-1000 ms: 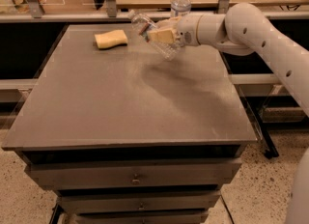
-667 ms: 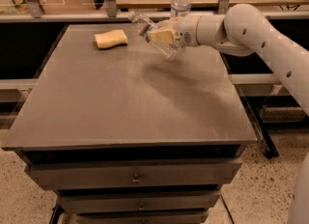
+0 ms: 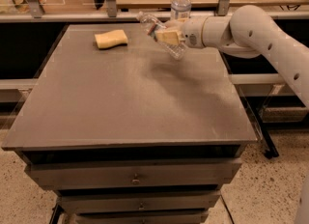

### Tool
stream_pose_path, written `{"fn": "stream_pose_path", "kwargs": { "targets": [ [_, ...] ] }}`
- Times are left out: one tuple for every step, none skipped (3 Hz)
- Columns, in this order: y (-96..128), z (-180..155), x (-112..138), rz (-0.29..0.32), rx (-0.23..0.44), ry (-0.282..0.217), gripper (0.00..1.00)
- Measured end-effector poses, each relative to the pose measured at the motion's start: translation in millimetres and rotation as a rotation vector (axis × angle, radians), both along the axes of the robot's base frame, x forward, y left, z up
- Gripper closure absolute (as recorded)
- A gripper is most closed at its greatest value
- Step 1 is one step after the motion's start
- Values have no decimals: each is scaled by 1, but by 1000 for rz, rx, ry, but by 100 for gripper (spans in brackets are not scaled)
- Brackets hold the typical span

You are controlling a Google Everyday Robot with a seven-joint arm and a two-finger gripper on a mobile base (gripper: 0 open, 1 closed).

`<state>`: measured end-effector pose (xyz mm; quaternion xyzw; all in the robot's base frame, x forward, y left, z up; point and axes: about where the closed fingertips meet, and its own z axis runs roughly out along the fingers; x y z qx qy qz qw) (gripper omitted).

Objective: Move water bottle near blue plastic bottle

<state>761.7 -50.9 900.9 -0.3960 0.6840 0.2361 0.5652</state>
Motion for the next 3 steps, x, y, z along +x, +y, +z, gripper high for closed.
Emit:
{"fn": "stream_pose_path", "kwargs": {
  "targets": [
    [-6, 2, -2, -12, -13, -8, 14],
    [-8, 5, -3, -8, -19, -13, 0],
    [-8, 5, -3, -8, -19, -13, 0]
  ]
}}
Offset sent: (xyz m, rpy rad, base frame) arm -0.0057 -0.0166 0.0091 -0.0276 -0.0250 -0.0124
